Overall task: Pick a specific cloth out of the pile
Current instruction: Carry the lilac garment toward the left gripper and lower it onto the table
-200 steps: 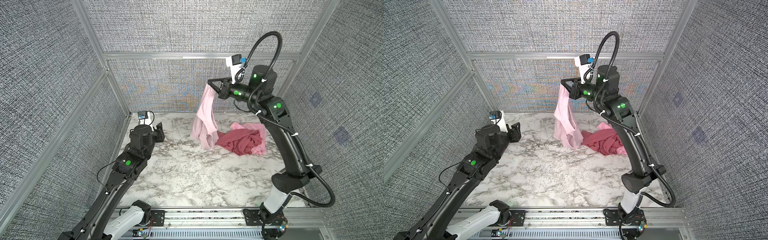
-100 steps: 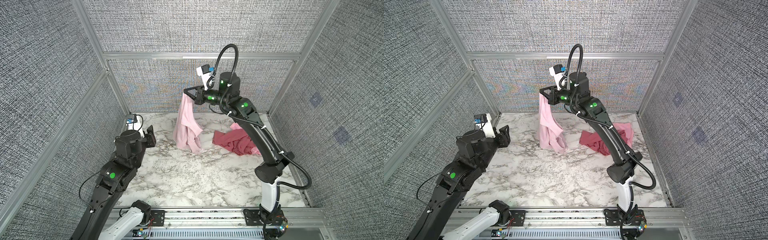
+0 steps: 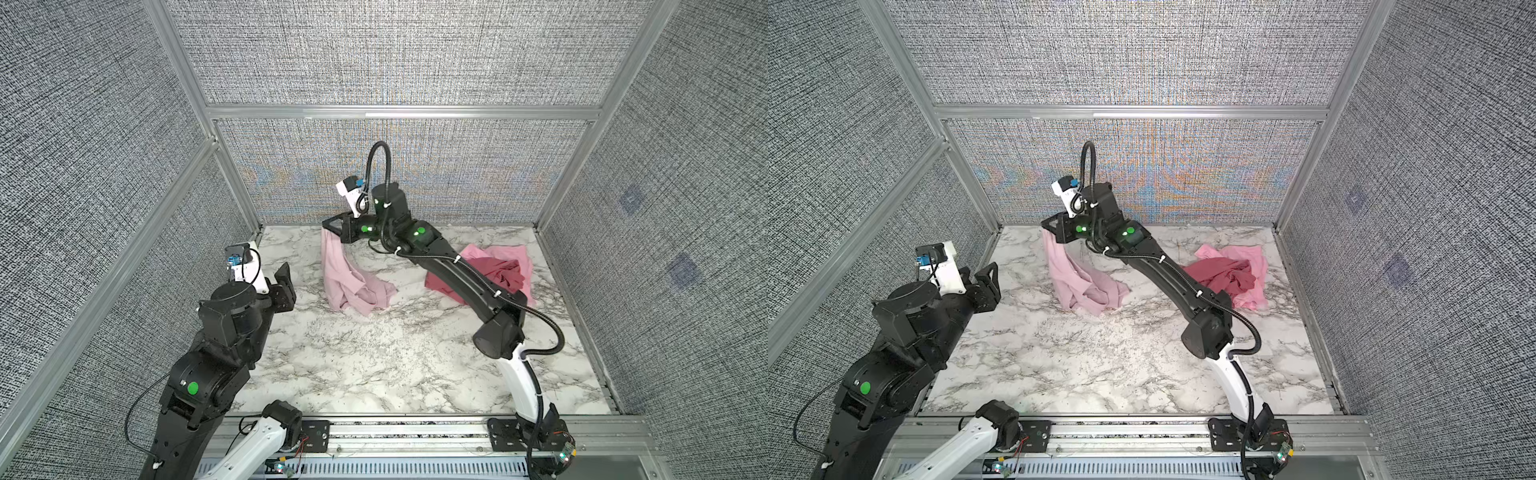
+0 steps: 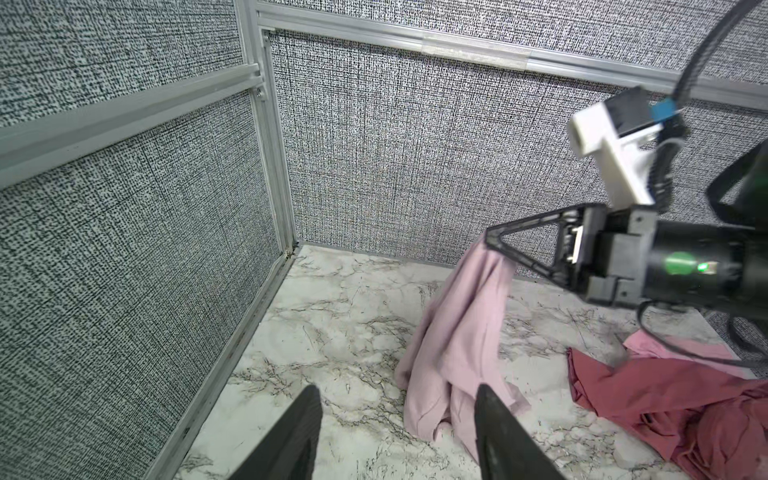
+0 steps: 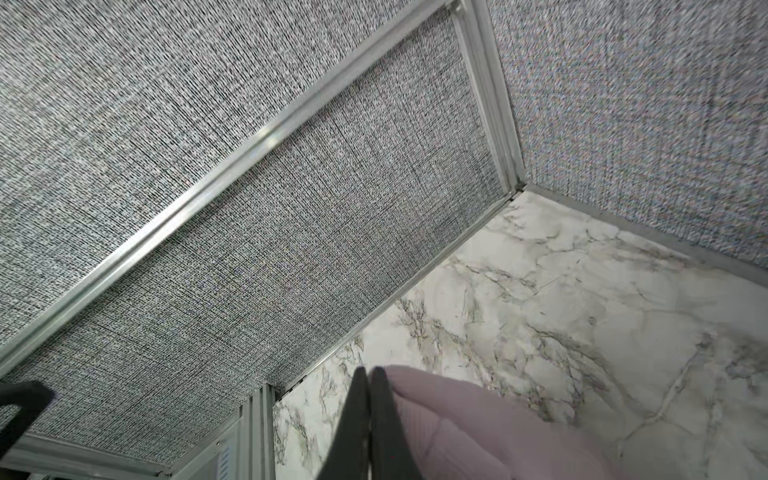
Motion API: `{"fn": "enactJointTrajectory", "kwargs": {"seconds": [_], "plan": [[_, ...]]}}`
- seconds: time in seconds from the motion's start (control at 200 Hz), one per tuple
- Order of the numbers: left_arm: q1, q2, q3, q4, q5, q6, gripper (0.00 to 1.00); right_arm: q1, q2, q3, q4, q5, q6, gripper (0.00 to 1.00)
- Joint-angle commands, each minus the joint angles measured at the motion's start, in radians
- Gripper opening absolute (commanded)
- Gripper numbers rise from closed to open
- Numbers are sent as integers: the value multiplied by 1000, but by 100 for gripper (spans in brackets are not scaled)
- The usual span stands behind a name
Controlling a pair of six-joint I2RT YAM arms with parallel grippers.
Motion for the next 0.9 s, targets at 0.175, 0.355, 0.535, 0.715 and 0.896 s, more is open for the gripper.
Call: {"fn": "enactJointTrajectory", "kwargs": {"seconds": [0.175, 0.355, 0.535, 0.715, 0.896], "plan": [[1, -21, -9, -23, -6, 0, 60, 100, 175, 76, 126, 8, 57, 0], [0, -28, -33, -7, -3, -3, 60, 168, 255, 73, 181, 8, 93, 0], [-1, -23, -52, 9, 6, -5, 60, 228, 316, 71, 195, 28, 101, 0], [1, -21, -69, 30, 22, -12, 61, 270, 341, 47, 209, 56, 96, 6], [0, -11, -79, 52, 44, -17, 61, 283, 280, -52, 209, 110, 51, 39]]}}
